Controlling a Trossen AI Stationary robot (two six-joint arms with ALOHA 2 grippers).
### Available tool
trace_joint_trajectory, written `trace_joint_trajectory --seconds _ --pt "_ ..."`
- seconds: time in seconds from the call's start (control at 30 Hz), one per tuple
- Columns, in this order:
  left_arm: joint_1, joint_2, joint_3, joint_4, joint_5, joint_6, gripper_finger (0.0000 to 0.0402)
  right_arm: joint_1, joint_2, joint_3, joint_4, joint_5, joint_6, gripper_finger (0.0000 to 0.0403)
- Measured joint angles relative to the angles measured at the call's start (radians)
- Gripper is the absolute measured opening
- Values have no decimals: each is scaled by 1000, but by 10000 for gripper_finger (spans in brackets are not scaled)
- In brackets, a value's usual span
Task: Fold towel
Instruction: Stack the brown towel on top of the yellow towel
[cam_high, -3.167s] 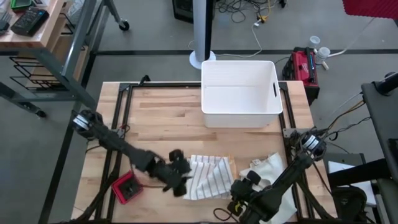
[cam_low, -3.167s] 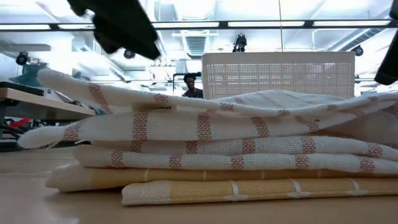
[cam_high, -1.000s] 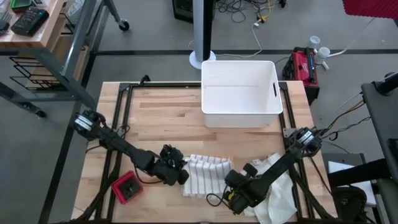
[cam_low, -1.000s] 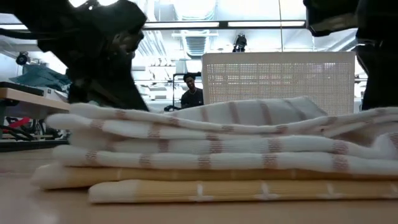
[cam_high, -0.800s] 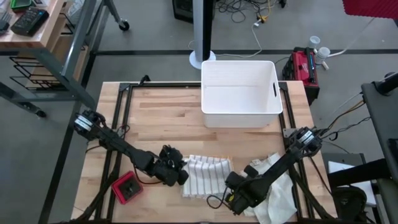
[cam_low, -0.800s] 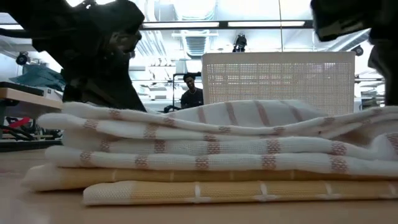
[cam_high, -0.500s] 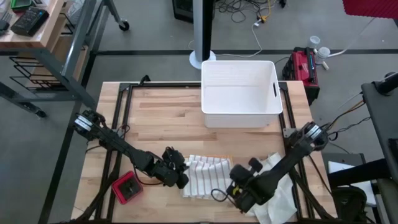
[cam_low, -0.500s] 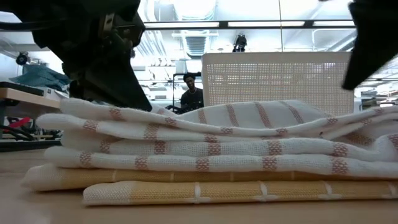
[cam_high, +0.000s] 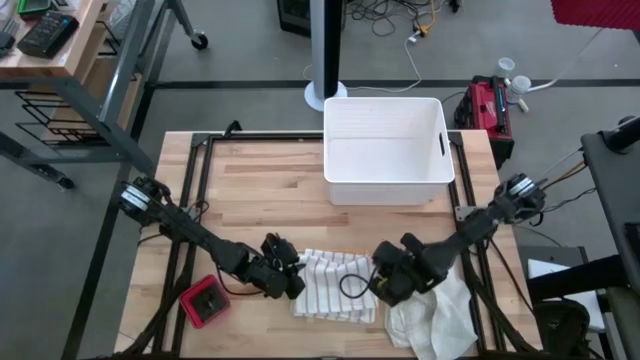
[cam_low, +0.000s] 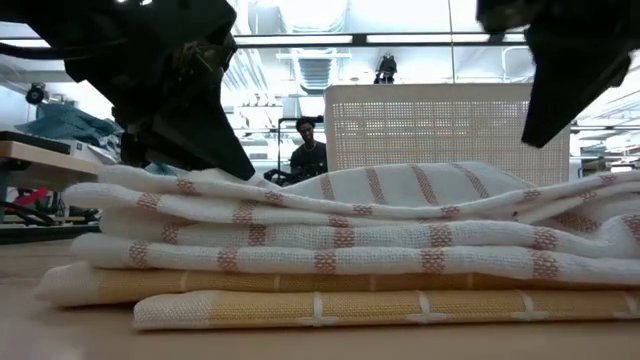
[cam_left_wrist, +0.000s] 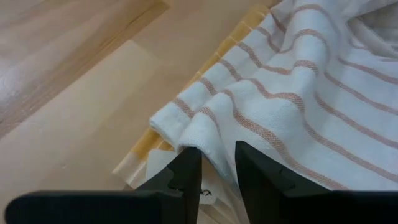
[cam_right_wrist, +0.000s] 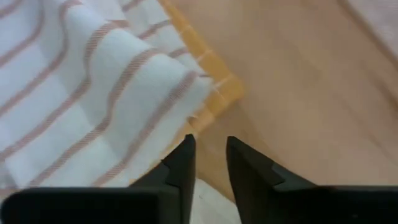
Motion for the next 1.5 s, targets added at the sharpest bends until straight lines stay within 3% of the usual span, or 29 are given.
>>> trace_joint_trajectory --seconds 0.17,0.37,0.53,0.63,0.83,0.97,1.3,1.5 --pt "2 3 0 -1 -1 19 82 -65 -74 -124 260 -108 -139 124" --pt "2 3 0 -1 -1 23 68 -131 -97 -241 423 -128 -187 148" --pt "2 3 0 -1 -1 27 56 -162 -85 -328 674 -148 -280 151" --pt "2 3 -3 0 -1 30 48 -167 -74 -354 819 -172 -339 130" --pt "-1 3 -51 0 -38 -58 23 -156 -78 -356 773 -176 -302 14" --pt "-2 3 -103 20 -34 -140 4 -134 -82 -356 722 -174 -219 10" --pt "-11 0 -138 127 13 -115 21 -102 -86 -354 642 -186 -101 11" --pt "-11 -20 -136 119 17 -109 22 -100 -91 -320 631 -183 -115 63"
